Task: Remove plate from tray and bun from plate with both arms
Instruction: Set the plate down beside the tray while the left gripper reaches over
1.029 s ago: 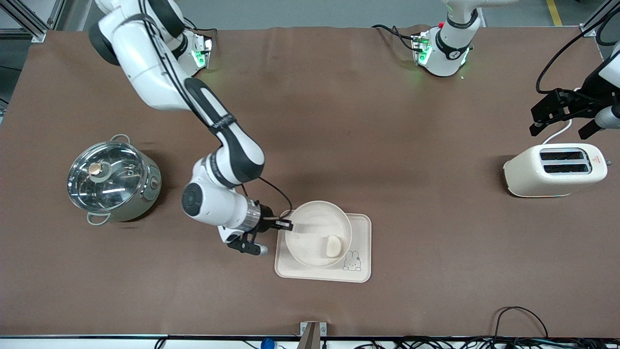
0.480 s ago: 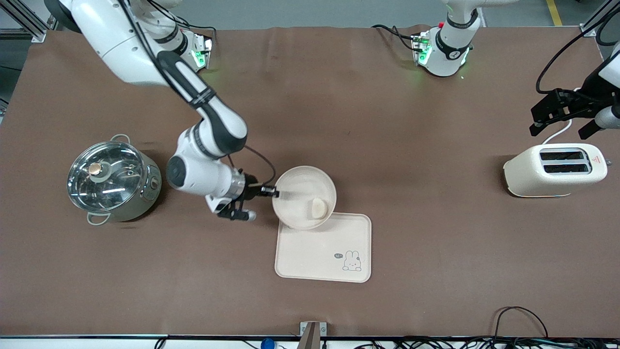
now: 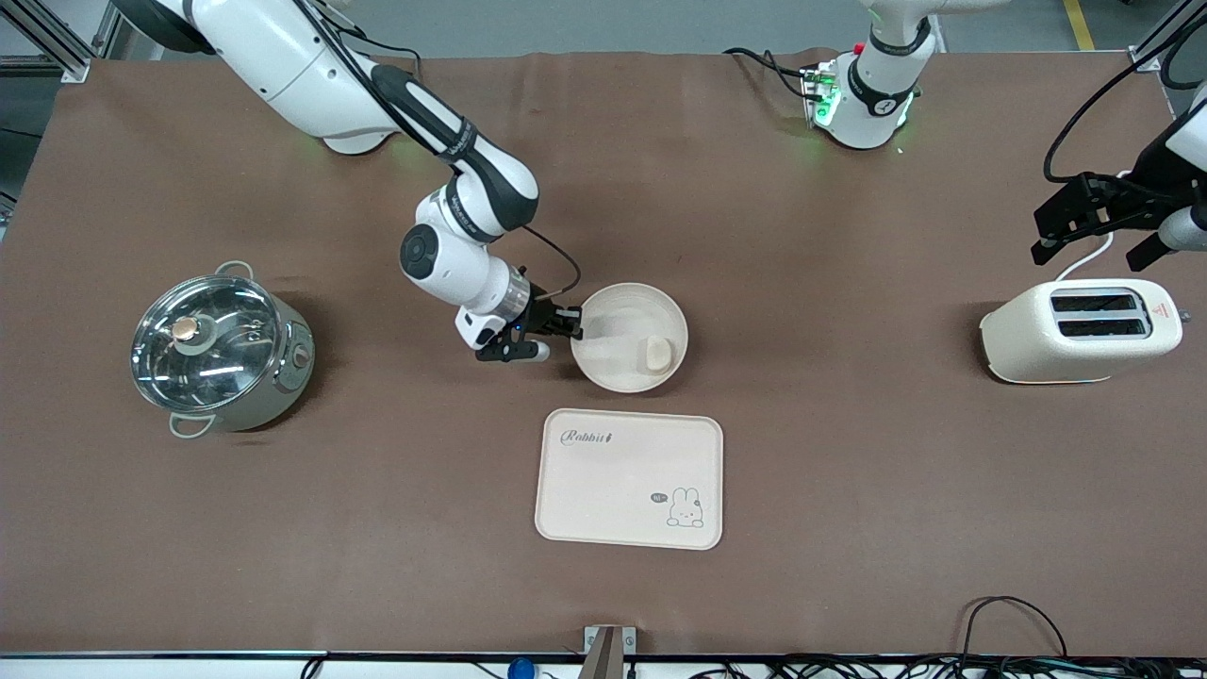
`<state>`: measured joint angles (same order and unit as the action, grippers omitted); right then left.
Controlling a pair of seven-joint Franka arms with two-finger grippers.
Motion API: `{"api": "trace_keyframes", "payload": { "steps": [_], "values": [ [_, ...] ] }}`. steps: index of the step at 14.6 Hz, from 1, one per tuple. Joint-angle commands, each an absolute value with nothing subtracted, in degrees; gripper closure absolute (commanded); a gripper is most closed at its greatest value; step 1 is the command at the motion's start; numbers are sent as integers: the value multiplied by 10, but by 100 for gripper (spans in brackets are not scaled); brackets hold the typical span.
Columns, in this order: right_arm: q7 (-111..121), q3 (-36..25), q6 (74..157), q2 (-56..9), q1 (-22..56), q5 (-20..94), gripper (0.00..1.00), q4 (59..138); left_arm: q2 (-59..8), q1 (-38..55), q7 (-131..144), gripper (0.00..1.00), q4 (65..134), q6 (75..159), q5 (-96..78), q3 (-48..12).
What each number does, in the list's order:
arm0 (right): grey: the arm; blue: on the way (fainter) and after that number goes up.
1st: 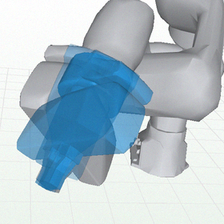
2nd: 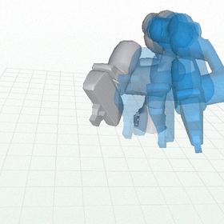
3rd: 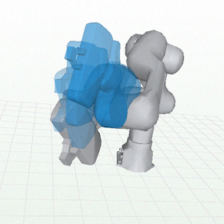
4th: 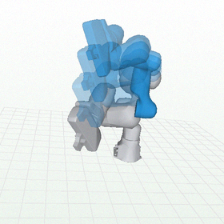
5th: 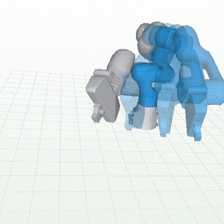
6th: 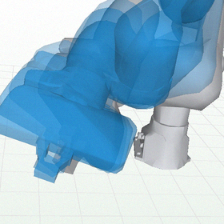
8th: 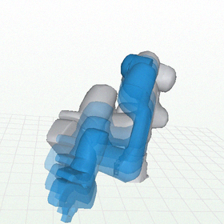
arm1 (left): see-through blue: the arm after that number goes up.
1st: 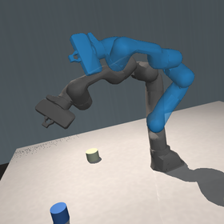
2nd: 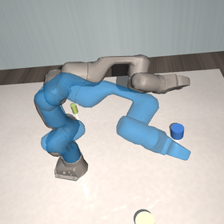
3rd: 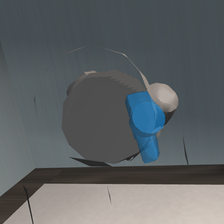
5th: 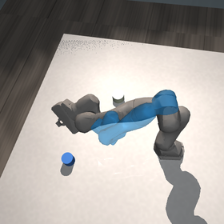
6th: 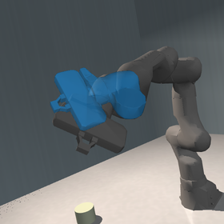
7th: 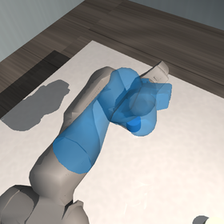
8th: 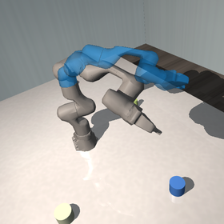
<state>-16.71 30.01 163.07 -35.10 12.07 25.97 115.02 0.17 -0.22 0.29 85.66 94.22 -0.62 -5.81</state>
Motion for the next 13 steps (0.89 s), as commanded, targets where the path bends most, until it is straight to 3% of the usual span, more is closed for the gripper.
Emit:
{"api": "trace_keyframes", "payload": {
  "steps": [1,8,9,11,13],
  "values": [
    [-163,301,1674,-368,136,279,100,1155,-1,-4,0,0,847,934,-4,-61],
    [-164,297,1684,-392,136,279,99,1149,4,2,15,0,874,877,-49,-62],
    [-165,297,1681,-393,130,279,89,1146,-2,4,26,0,879,893,-57,-71],
    [-165,297,1683,-392,127,279,19,1142,-5,8,91,0,926,957,-65,-113],
    [-166,297,1683,-391,125,279,0,1141,-13,9,172,0,995,1037,-60,-169]
  ]
}}
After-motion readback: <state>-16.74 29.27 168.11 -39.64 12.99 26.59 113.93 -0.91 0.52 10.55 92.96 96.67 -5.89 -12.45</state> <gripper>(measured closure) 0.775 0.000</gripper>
